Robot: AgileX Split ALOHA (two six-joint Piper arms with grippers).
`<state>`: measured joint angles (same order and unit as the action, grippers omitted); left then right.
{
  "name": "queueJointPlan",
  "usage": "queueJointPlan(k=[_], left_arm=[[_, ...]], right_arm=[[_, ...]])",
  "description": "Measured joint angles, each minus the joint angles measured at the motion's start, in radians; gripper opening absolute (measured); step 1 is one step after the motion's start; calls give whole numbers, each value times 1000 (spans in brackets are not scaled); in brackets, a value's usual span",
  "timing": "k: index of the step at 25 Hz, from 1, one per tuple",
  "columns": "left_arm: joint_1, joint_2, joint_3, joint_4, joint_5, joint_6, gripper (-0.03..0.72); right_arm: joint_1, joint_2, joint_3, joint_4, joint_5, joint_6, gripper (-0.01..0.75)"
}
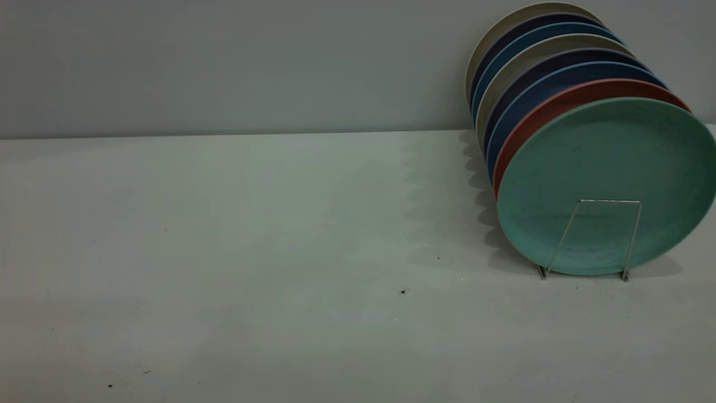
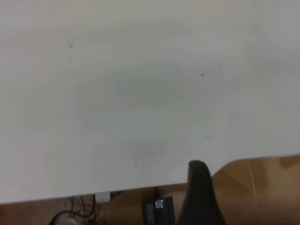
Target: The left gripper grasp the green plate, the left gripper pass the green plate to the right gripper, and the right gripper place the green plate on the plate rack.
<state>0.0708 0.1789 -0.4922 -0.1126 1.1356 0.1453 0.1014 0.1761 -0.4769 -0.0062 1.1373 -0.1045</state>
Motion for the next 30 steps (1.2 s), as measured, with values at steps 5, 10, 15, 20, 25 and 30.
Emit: queueJointPlan(k=[5, 10, 15, 20, 25, 30], left_arm=[[-63, -46, 5, 20, -2, -25, 576], [-87, -50, 5, 43, -4, -58, 576], [-87, -50, 5, 43, -4, -61, 576], [-87, -53, 5, 43, -4, -61, 576], [-87, -145, 5, 43, -5, -61, 576], [-87, -199, 5, 42, -3, -62, 576]], right_arm=[[0, -17, 4, 1, -4, 0, 479], [0, -17, 4, 6, -4, 0, 479], [0, -17, 4, 6, -4, 0, 479], [0, -19, 4, 6, -4, 0, 479], [-1, -108, 4, 6, -5, 0, 479], [-3, -193, 4, 11, -3, 0, 479]])
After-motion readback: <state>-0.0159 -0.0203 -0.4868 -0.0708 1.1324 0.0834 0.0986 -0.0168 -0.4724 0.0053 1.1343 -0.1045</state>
